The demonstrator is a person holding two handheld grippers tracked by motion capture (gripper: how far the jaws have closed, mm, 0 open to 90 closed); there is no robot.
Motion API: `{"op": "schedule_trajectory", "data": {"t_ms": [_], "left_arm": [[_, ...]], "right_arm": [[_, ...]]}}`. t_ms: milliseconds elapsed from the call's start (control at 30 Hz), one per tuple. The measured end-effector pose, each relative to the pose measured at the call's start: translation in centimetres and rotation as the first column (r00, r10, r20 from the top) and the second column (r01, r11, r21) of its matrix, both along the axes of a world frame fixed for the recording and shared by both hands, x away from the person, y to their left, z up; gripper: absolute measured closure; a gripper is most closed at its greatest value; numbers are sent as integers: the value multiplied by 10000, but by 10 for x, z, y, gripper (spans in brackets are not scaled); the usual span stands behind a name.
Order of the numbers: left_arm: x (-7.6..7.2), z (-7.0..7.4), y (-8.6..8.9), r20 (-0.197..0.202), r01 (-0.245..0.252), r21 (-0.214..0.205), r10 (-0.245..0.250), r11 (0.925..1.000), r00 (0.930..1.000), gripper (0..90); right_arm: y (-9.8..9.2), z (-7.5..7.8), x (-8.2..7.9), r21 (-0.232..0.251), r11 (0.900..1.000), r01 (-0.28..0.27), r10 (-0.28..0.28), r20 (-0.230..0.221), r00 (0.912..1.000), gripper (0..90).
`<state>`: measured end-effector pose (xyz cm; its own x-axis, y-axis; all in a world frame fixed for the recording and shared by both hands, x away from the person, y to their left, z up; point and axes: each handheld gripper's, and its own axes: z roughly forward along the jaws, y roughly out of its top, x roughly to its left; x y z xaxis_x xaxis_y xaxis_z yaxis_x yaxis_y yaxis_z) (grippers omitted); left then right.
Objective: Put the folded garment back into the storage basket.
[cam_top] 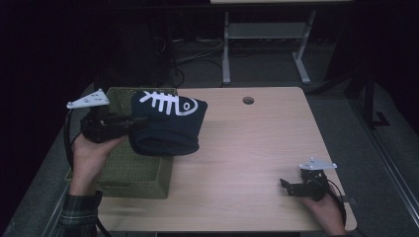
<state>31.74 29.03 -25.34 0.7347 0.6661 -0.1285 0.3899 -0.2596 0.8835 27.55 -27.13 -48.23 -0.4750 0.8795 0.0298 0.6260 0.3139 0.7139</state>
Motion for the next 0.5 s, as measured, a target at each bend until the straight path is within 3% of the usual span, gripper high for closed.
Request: {"op": "schedule_trajectory", "data": {"t_ms": [500], "left_arm": [[-9,16,53,91,-916,-120,917,9957,9957,716]], "right_arm": [[0,0,0,-1,10000,-1,1,2,10000,80]]}}
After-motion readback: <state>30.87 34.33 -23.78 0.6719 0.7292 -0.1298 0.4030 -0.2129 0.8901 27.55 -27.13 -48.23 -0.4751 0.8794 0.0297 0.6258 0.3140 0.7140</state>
